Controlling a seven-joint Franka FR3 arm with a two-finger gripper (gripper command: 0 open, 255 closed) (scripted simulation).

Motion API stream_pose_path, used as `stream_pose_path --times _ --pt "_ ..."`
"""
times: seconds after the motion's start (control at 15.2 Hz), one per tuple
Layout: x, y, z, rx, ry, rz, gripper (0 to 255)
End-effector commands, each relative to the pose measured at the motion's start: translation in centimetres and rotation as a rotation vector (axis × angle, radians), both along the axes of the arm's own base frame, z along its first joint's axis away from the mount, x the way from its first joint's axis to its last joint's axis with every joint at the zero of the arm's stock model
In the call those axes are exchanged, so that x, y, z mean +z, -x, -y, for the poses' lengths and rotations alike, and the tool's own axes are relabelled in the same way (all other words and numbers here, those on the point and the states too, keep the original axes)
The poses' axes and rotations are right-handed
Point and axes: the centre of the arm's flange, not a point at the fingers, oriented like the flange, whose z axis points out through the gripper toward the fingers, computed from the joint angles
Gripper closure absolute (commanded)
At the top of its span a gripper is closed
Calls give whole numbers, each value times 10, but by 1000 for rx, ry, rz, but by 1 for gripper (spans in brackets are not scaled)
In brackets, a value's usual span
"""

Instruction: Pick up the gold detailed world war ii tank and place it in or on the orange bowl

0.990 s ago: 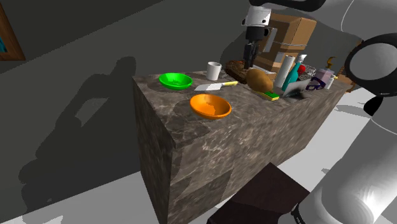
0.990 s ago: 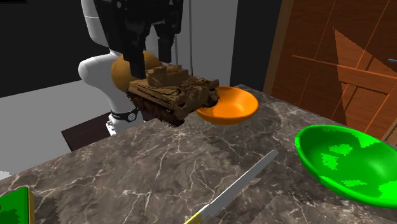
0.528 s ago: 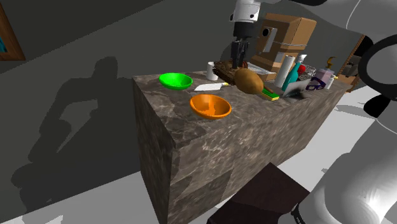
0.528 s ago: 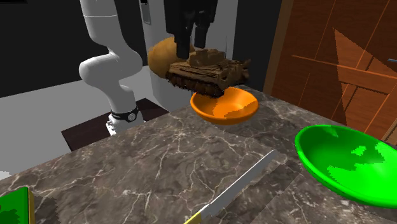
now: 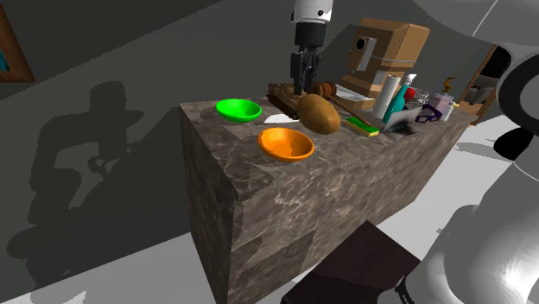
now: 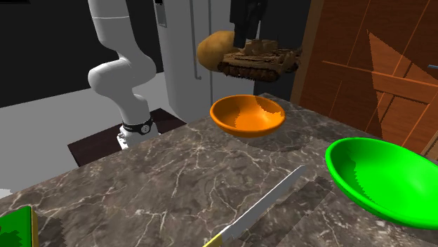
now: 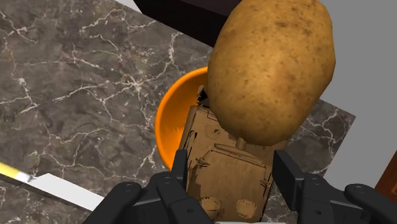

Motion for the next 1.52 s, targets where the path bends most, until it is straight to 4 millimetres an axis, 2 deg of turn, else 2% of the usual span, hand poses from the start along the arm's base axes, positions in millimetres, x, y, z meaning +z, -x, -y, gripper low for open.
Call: stream_pose_path --times 0.0,1.12,1.45 --pt "-3 -1 -10 -2 0 1 255" --pt "-94 -1 -10 -2 0 1 255" --pt "-94 -1 -10 -2 0 1 255"
